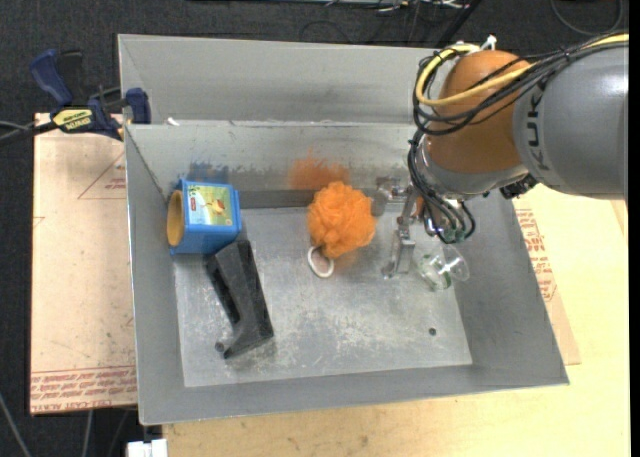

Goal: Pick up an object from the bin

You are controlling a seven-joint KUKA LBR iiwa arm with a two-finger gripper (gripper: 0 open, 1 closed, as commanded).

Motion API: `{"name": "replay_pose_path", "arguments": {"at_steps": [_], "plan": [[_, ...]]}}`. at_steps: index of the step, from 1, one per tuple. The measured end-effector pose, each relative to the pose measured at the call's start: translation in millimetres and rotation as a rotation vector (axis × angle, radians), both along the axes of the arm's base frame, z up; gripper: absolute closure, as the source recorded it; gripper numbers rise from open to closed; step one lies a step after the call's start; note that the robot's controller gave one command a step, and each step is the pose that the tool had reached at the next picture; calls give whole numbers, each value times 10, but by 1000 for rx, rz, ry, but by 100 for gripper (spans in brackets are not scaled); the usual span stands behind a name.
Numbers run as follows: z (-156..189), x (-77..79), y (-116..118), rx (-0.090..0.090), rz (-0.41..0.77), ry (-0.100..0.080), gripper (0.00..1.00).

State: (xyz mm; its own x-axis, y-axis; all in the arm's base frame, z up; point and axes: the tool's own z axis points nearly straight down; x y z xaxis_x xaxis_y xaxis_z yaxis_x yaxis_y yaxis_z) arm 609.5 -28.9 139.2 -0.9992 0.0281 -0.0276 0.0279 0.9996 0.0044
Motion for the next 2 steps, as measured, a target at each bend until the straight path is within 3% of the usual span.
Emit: {"name": "replay_pose_path", "arguments": {"at_steps": [1, 2], "plan": [[-389, 363, -69, -2, -8, -4, 0], [-584, 39, 426, 1, -71, 0, 0]]}}
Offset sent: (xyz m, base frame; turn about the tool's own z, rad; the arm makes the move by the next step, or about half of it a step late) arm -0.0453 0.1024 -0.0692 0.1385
